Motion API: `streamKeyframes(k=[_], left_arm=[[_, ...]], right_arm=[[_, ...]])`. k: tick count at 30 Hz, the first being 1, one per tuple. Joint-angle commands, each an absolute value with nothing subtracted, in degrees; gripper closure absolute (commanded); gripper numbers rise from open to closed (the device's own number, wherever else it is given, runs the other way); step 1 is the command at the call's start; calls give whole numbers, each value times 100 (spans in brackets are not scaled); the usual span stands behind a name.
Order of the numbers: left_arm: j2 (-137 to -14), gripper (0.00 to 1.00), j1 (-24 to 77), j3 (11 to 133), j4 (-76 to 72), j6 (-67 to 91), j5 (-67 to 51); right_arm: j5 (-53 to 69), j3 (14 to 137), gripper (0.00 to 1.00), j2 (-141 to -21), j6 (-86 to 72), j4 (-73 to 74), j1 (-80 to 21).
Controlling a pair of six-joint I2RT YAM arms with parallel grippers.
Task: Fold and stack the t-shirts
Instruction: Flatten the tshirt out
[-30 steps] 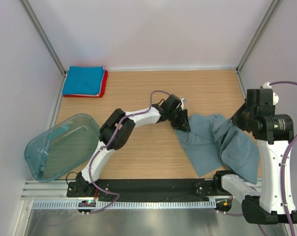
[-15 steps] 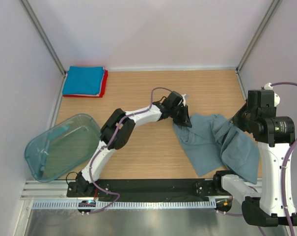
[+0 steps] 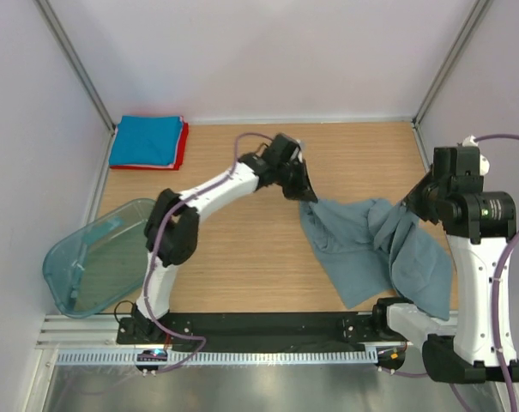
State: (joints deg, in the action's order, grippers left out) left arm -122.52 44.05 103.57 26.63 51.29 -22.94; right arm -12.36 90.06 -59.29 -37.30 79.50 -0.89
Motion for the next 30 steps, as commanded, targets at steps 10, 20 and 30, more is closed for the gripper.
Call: streamKeyframes(k=[10, 20, 30], left_arm=[[-10766, 100, 1592, 14131, 5616, 5861, -2132], [-9388, 100, 932, 13606, 6229, 5653, -2725], [-8017, 100, 940, 13667, 7137, 5158, -1925]], right_arm=[[-1327, 13727, 99, -8903, -4228, 7260, -70], [-1222, 12554, 99, -7552, -3709, 7707, -79], [-668, 11663, 99, -5600, -4200, 7901, -79]])
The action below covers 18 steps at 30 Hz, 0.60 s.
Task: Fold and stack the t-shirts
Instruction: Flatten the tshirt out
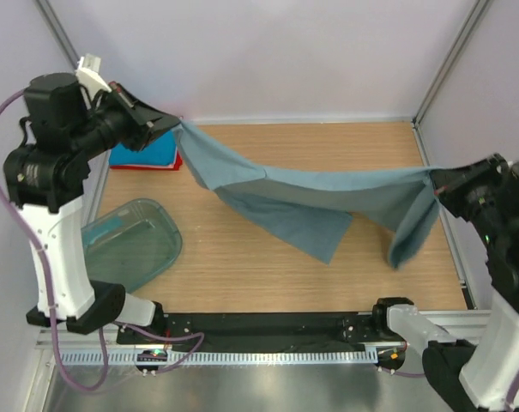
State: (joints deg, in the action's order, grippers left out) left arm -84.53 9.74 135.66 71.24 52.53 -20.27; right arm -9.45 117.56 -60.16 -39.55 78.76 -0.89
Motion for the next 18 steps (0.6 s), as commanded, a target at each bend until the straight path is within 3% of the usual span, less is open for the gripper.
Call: streamKeyframes(k=[1, 6, 11, 15, 18], left_arm=[[-7937, 100, 940, 13684, 7085, 5237, -1968], [-7541, 100, 932, 13501, 6953, 5721, -1872], [-7769, 100, 932, 12553, 6014, 5459, -1311], [-9775, 100, 932, 14240, 6118, 5230, -958], [-10457, 100, 792, 14414, 5060, 5886, -1133]], right_arm=[[-633, 11715, 99, -5503, -4236, 7884, -62], [-387, 11839, 99, -5220, -4280, 7567, -70], [-737, 10795, 99, -5607, -4297, 6632, -70], [-826, 9941, 99, -6256, -4615, 4986, -70], [-1239, 10623, 99, -7467, -3870, 4343, -70]])
